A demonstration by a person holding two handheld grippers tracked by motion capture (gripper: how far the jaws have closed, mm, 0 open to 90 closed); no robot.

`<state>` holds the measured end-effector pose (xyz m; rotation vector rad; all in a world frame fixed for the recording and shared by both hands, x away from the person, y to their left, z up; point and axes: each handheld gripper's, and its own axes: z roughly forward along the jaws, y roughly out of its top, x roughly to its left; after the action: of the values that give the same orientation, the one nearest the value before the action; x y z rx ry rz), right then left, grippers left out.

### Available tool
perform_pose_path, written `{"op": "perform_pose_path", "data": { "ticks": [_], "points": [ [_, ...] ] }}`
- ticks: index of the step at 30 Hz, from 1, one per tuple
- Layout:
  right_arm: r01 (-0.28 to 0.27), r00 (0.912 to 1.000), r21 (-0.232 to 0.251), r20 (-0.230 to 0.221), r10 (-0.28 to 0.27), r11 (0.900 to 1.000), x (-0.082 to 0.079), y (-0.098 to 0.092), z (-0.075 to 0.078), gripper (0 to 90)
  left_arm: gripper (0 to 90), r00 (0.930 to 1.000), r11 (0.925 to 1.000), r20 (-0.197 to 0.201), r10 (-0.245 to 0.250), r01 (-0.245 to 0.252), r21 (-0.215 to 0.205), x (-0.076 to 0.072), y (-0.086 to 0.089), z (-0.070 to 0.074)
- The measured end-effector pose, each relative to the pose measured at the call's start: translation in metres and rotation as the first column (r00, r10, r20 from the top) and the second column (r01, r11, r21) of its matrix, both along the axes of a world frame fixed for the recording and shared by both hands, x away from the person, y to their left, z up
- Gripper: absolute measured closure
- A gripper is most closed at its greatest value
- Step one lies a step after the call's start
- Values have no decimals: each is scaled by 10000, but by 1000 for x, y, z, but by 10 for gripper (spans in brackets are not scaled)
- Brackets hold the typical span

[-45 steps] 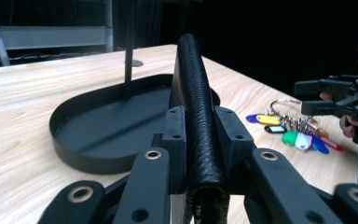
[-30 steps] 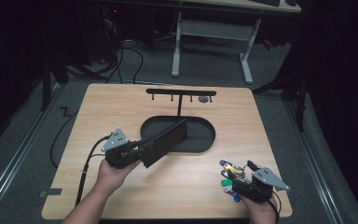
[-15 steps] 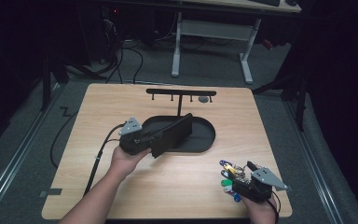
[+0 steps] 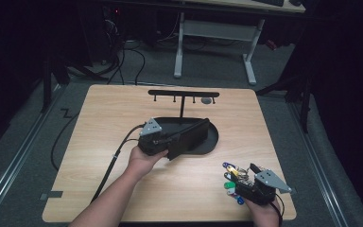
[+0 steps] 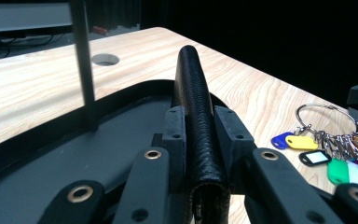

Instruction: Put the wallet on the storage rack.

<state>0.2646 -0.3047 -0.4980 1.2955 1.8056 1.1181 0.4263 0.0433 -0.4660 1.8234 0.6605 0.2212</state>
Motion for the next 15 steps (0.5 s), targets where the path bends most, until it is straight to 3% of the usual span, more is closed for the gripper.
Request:
{"op": "perform_pose_path", "data": {
  "ticks": [4,6,8,15],
  "points": [
    [-62,9999,-55,-80,62,10000,1,2,-1,187,742,9996,9998,-265,82,-87,-171,5,-3,-2],
    [-53,10000,-87,-79,52,9999,1,2,-1,188,722,9992,9999,-362,162,-164,-49,7,0,-2],
    [-40,10000,-82,-55,39,10000,0,2,-1,188,700,9994,9993,-187,292,-287,258,7,2,-2],
    [-194,9997,-175,-144,192,9997,1,6,-2,188,645,9990,9983,149,421,-426,405,3,12,0]
  ]
}}
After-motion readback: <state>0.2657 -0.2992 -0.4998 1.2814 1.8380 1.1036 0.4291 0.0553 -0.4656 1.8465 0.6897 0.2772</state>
